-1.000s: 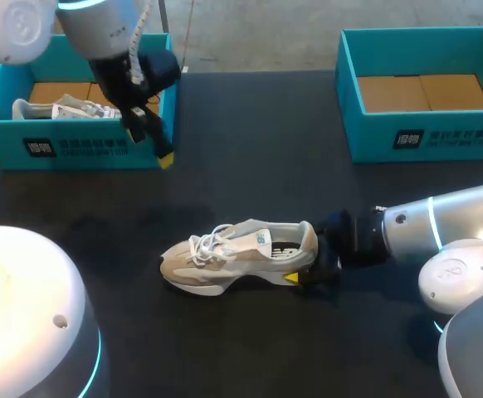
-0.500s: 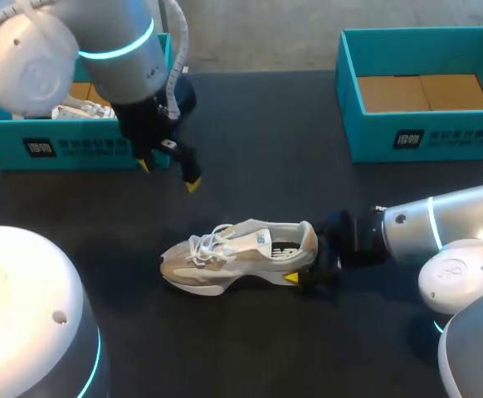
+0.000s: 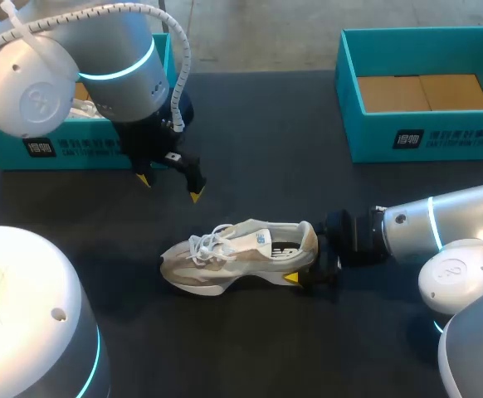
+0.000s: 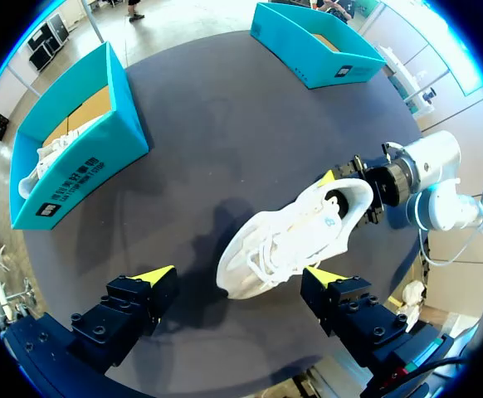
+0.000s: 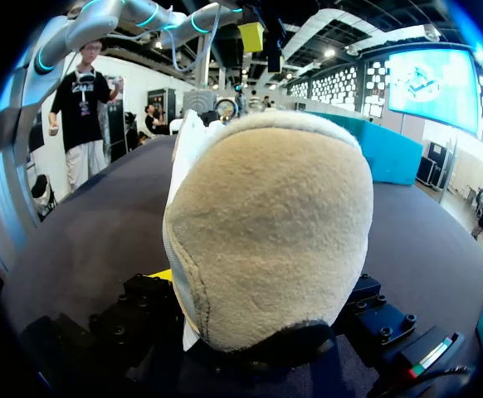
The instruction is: Take the shoe out of the shoebox, open the shoe tongue, remove and reinsert the insole, then place the shoe into the shoebox
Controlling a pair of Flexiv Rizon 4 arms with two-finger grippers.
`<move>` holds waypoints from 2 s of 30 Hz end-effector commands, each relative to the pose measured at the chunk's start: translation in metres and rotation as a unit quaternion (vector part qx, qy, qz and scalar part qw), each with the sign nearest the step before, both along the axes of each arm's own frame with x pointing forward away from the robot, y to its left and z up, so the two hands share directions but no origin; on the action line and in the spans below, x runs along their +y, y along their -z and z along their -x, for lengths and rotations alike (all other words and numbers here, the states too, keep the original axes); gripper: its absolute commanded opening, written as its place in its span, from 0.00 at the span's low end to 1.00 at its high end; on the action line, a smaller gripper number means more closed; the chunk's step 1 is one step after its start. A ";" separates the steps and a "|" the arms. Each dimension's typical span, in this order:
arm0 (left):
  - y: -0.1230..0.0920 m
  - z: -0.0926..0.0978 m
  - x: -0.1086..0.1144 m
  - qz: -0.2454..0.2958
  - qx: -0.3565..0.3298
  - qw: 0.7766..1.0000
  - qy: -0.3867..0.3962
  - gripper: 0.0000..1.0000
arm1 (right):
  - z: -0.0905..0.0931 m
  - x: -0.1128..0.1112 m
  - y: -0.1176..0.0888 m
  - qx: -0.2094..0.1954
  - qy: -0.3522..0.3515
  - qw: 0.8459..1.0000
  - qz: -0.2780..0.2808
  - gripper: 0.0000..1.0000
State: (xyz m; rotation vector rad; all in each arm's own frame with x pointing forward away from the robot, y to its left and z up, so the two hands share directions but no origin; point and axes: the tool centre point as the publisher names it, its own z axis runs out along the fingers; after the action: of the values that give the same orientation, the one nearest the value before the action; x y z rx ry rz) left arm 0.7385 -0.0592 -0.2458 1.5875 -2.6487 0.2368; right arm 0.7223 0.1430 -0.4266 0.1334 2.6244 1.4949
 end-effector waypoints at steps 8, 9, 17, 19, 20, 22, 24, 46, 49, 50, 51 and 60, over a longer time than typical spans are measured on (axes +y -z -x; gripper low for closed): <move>0.007 0.013 -0.028 -0.040 0.030 0.998 -0.027 1.00 | 0.001 0.006 0.006 0.001 0.000 1.000 0.003 0.00; 0.008 0.012 -0.031 -0.050 0.024 0.998 -0.037 1.00 | 0.001 0.006 0.006 0.001 0.000 1.000 0.003 0.00; 0.020 0.008 -0.049 -0.028 0.023 0.996 -0.087 1.00 | 0.001 0.006 0.006 0.001 0.000 1.000 0.003 0.00; 0.023 0.007 -0.054 -0.028 0.025 0.995 -0.089 1.00 | 0.001 0.006 0.006 0.001 0.000 1.000 0.003 0.00; 0.024 0.008 -0.058 -0.023 0.026 0.995 -0.089 1.00 | 0.001 0.006 0.006 0.001 0.000 1.000 0.003 0.00; 0.027 0.008 -0.066 -0.022 0.029 0.995 -0.090 1.00 | 0.001 0.006 0.006 0.001 0.000 1.000 0.003 0.00; 0.030 0.010 -0.073 -0.023 0.031 0.995 -0.087 1.00 | 0.001 0.006 0.006 0.001 0.000 1.000 0.003 0.00; 0.073 0.023 -0.125 -0.046 0.036 0.997 -0.053 1.00 | 0.001 0.006 0.006 0.001 0.000 1.000 0.003 0.00; 0.079 0.025 -0.128 -0.052 0.036 0.997 -0.049 1.00 | 0.001 0.006 0.006 0.001 0.000 1.000 0.003 0.00; 0.080 0.025 -0.128 -0.052 0.036 0.997 -0.048 1.00 | 0.001 0.006 0.006 0.001 0.000 1.000 0.003 0.00; 0.082 0.025 -0.129 -0.053 0.036 0.997 -0.045 1.00 | 0.001 0.006 0.006 0.001 0.000 1.000 0.003 0.00; 0.096 0.016 -0.133 -0.053 0.030 0.998 -0.028 1.00 | 0.001 0.006 0.006 0.001 0.000 1.000 0.003 0.00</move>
State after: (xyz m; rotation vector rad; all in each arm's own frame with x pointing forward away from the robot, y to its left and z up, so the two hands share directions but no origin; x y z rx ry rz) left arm 0.7191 -0.1880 -0.3346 1.6838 -2.6176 0.0555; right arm 0.7223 0.1431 -0.4265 0.1333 2.6244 1.4949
